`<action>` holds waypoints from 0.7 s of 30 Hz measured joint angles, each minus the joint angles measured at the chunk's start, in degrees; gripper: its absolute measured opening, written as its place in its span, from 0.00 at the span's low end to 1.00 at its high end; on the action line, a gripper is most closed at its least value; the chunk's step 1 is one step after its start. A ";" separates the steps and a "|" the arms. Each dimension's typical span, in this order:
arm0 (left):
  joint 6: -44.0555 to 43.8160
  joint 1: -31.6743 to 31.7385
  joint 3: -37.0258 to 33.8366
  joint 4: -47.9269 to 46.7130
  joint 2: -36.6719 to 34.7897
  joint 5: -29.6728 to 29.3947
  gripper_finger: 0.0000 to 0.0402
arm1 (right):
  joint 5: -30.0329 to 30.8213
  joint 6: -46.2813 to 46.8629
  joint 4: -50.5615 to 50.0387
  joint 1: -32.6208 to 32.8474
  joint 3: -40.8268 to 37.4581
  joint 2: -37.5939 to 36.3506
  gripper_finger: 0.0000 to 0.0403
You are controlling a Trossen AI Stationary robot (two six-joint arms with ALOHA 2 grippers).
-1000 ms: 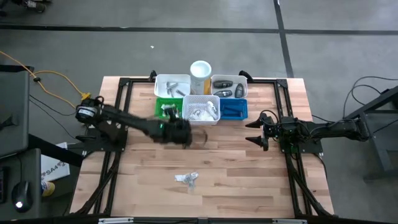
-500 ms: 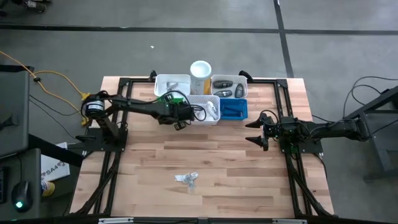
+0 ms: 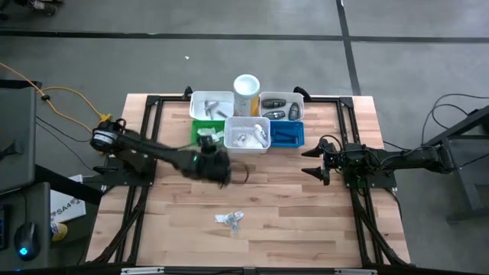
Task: Pick & Place Travel size toiletries
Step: Put the white bandage into the green bin
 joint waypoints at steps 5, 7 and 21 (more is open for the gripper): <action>-0.62 -11.59 -0.02 -3.00 -0.18 -0.01 0.30 | -0.02 0.00 -0.01 -0.01 0.00 0.02 0.86; 0.01 -15.85 -0.02 -2.41 -0.12 -0.05 0.30 | -0.02 0.00 0.00 0.00 0.01 0.01 0.86; -12.88 -26.80 -0.02 24.47 8.22 9.92 0.30 | -0.02 -0.01 0.00 -0.02 0.02 0.00 0.86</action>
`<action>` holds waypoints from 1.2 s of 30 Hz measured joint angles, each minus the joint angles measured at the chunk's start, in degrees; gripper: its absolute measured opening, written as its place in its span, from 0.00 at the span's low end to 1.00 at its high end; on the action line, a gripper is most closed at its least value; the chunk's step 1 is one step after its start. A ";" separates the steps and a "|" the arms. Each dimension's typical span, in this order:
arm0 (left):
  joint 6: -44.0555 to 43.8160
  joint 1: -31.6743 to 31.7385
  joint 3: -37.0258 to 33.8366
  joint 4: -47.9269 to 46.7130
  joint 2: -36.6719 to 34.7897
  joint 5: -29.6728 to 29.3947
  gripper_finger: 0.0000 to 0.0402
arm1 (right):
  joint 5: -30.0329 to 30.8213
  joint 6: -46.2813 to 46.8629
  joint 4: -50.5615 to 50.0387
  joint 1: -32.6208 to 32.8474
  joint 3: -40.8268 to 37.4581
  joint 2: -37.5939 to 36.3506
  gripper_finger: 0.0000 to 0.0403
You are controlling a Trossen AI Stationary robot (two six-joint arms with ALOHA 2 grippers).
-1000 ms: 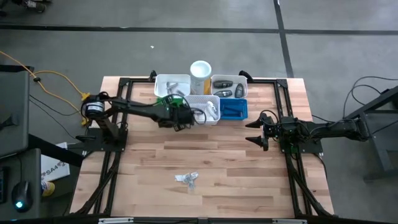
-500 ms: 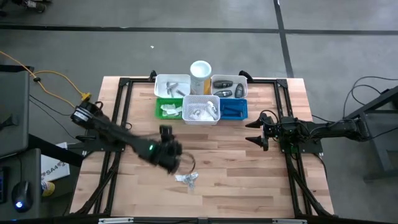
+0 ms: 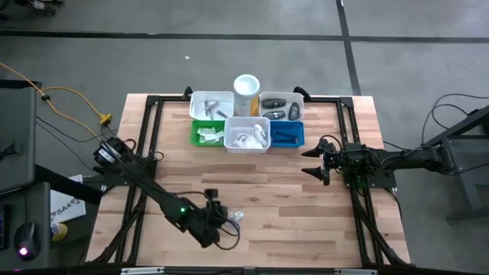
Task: Pick & Place Travel size toiletries
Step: Put the white bandage into the green bin
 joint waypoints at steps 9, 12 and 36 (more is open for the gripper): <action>0.45 1.14 0.07 7.36 3.72 6.11 0.30 | 0.00 0.00 0.00 0.00 -0.02 0.02 0.86; 0.04 1.15 -0.05 6.76 3.89 6.36 0.30 | 0.00 0.01 0.00 0.00 -0.02 0.02 0.86; -3.61 1.59 0.10 8.06 8.15 8.69 0.30 | 0.01 0.00 0.00 0.01 -0.01 0.01 0.86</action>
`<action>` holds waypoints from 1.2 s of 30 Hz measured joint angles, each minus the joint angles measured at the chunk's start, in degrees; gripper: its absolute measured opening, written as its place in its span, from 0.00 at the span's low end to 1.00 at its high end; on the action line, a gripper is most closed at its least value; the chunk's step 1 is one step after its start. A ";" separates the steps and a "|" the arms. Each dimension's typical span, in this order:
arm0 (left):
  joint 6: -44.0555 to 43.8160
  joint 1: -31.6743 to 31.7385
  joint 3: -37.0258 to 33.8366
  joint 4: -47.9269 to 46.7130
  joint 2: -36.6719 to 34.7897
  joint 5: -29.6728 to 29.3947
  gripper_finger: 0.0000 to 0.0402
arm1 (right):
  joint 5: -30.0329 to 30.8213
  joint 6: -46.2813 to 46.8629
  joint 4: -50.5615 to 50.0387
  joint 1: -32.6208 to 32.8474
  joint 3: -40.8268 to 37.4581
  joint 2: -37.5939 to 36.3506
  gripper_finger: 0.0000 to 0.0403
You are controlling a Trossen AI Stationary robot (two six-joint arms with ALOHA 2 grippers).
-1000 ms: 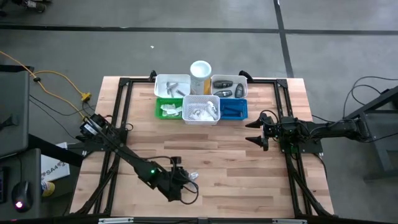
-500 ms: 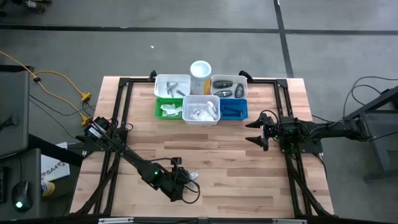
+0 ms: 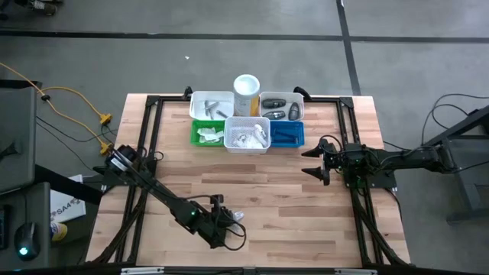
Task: Pick & Place Travel size toiletries
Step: Put the white bandage into the green bin
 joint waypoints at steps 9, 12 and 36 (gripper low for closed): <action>-0.06 0.30 -0.12 -0.17 0.26 0.44 0.30 | 0.01 0.01 0.00 0.00 0.01 0.00 0.86; -0.06 0.30 -0.11 -0.14 0.26 0.17 0.30 | 0.01 0.00 0.00 0.01 -0.01 -0.01 0.86; -0.66 0.33 -0.10 2.46 0.26 -0.06 0.30 | 0.01 0.00 0.00 -0.01 0.01 0.00 0.86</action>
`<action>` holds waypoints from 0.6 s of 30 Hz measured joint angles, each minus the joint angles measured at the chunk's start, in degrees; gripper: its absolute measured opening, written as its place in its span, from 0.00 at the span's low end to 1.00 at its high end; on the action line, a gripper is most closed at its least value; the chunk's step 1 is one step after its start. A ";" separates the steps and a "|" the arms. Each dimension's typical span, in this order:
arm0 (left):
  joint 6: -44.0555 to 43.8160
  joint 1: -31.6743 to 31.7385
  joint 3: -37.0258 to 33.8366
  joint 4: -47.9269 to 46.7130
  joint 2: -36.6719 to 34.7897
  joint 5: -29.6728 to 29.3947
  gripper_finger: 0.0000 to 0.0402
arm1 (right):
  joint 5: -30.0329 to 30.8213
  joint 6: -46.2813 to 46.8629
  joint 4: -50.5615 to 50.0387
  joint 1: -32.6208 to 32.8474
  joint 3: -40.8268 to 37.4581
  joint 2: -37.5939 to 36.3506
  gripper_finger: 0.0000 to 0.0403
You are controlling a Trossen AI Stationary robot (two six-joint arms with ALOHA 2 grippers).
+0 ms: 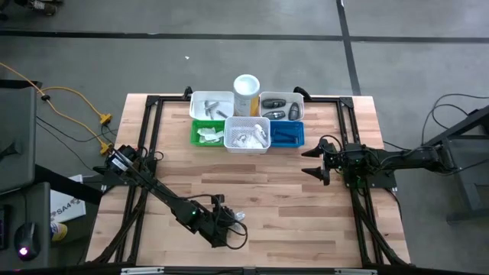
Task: Pick & Place Travel size toiletries
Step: Put the white bandage into the green bin
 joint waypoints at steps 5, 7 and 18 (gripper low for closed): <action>-0.24 0.01 0.00 0.00 0.00 -0.03 0.25 | 0.00 0.00 -0.02 0.00 -0.02 -0.02 0.86; -0.25 0.32 -0.01 0.00 0.00 -0.02 0.21 | 0.00 0.02 -0.01 0.02 -0.01 -0.01 0.86; -0.85 1.16 0.00 -0.07 -0.02 0.05 0.01 | -0.01 0.02 -0.02 0.01 -0.02 -0.01 0.86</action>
